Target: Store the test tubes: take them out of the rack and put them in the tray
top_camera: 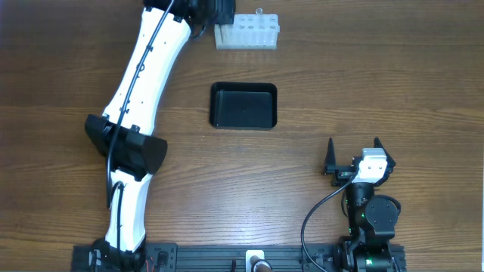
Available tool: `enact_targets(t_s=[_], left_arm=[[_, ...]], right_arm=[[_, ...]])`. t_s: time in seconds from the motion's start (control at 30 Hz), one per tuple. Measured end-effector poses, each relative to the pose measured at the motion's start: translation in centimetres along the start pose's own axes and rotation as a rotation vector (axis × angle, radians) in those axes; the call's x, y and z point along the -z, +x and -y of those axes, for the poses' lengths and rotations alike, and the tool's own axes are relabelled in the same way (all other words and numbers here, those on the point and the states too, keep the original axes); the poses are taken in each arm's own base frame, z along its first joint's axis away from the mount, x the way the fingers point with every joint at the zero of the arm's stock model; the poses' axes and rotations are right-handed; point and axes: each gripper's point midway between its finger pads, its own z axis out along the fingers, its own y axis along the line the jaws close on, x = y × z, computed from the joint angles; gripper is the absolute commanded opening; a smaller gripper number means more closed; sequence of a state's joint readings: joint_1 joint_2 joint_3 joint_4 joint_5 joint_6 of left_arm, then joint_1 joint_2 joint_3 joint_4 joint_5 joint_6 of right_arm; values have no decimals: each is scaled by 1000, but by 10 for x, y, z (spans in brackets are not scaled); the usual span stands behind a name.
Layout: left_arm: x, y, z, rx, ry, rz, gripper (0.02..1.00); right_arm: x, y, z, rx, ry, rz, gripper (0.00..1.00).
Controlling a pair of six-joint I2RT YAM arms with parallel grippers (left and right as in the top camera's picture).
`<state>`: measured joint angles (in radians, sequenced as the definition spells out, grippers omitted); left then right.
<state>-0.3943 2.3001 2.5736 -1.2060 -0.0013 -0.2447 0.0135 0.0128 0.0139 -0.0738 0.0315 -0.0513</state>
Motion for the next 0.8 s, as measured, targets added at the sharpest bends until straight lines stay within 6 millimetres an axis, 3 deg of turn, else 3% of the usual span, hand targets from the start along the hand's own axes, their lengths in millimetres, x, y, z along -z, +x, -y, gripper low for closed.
enact_targets(t_s=[0.3,0.53,0.8], left_arm=[[5,77,19,-12,24,-304,38],[-32,121,32,-43,5,-469,38],[-61,148,27,-40,-17,-569,40]], right_arm=[[0,0,0,0,0,0,991],[0,0,0,0,0,0,991],[0,0,0,0,0,0,991]])
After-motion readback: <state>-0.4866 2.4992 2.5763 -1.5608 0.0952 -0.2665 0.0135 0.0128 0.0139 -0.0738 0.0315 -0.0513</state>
